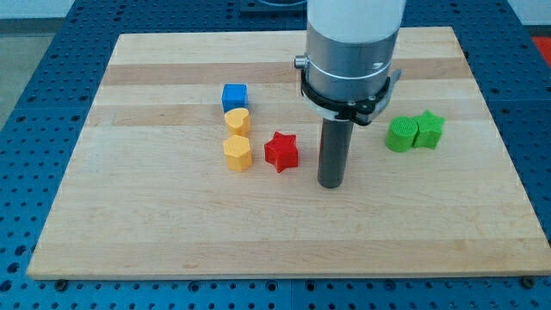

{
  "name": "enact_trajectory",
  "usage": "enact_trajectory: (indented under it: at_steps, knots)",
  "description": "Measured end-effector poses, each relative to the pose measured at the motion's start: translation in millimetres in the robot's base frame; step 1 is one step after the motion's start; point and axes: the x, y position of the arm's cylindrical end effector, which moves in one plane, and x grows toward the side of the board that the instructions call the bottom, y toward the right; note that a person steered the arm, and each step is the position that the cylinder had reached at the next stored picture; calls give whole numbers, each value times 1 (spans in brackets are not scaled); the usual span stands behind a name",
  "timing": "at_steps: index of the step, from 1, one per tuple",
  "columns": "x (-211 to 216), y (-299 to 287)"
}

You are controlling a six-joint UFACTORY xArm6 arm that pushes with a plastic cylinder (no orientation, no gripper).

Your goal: Push red circle to red star

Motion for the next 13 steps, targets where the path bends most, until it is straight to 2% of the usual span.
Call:
enact_trajectory:
  at_steps: [2, 3, 9, 13]
  knots:
    - [-17, 51]
    - [-29, 56]
    - [-40, 21]
    - [-39, 20]
